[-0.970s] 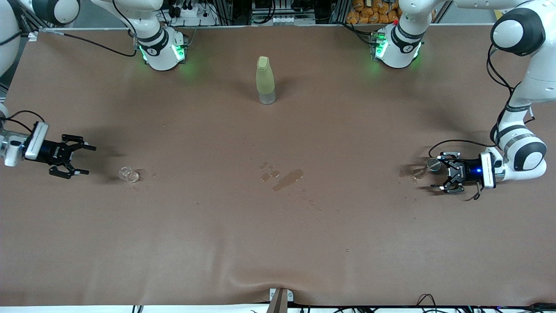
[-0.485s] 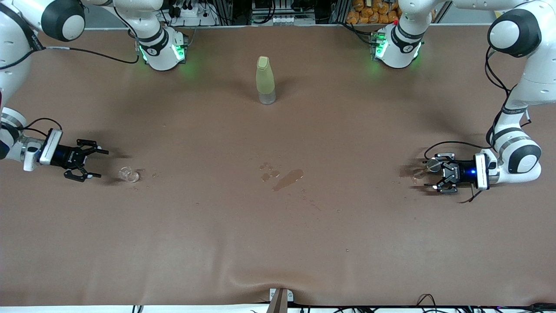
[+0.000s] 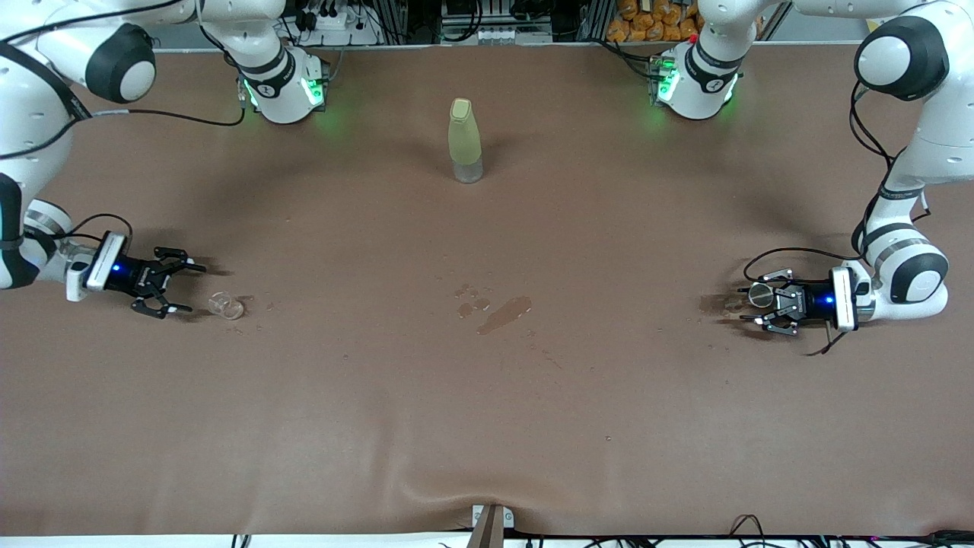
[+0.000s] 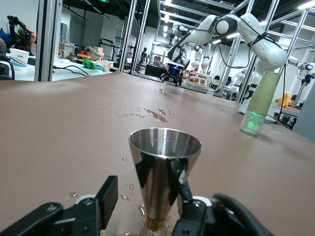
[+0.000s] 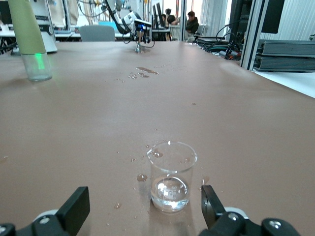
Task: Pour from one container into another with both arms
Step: 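Lift the jigger with the left gripper while the right gripper lifts the beaker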
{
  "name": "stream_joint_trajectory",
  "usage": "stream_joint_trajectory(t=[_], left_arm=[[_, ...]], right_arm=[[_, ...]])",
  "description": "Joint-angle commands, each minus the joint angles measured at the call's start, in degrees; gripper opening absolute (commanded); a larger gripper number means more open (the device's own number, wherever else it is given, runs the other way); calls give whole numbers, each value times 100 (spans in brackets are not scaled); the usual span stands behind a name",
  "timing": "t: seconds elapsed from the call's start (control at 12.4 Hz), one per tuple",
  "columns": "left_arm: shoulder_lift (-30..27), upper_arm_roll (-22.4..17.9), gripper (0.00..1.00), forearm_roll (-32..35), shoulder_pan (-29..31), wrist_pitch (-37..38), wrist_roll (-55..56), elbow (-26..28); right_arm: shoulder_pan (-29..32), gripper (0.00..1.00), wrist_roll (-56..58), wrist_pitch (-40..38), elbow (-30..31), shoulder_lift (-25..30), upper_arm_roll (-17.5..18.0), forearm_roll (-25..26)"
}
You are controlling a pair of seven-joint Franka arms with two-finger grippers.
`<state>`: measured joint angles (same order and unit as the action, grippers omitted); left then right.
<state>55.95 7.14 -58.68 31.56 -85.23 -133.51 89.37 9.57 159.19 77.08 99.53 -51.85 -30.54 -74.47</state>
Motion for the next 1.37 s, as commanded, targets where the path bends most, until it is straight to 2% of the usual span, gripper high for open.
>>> stream_joint_trajectory(t=[0.0,0.24,0.57,0.65,0.73,0.89,1.29], left_arm=[[65,-11,56,-100,34,103,-288,28],[83,-11,52,-91,69,103,-333,28],[83,-11,30,-91,78,112,-333,54],[48,-11,29,-91,78,112,-290,107],[22,-11,25,-91,78,121,-272,107],[-5,-11,0,-100,87,156,-184,98],[-224,-2,0,-327,-211,-168,45,-112]], right_arm=[[132,100,1114,-281,-189,-378,40,-226],[273,100,1325,-316,-267,-554,259,-401],[396,100,1562,-308,-294,-660,347,-699],[396,100,1572,-290,-294,-669,347,-718],[396,100,1580,-281,-285,-678,356,-718],[414,100,1598,-255,-285,-704,523,-753],[387,100,1616,-97,-285,-757,778,-911]])
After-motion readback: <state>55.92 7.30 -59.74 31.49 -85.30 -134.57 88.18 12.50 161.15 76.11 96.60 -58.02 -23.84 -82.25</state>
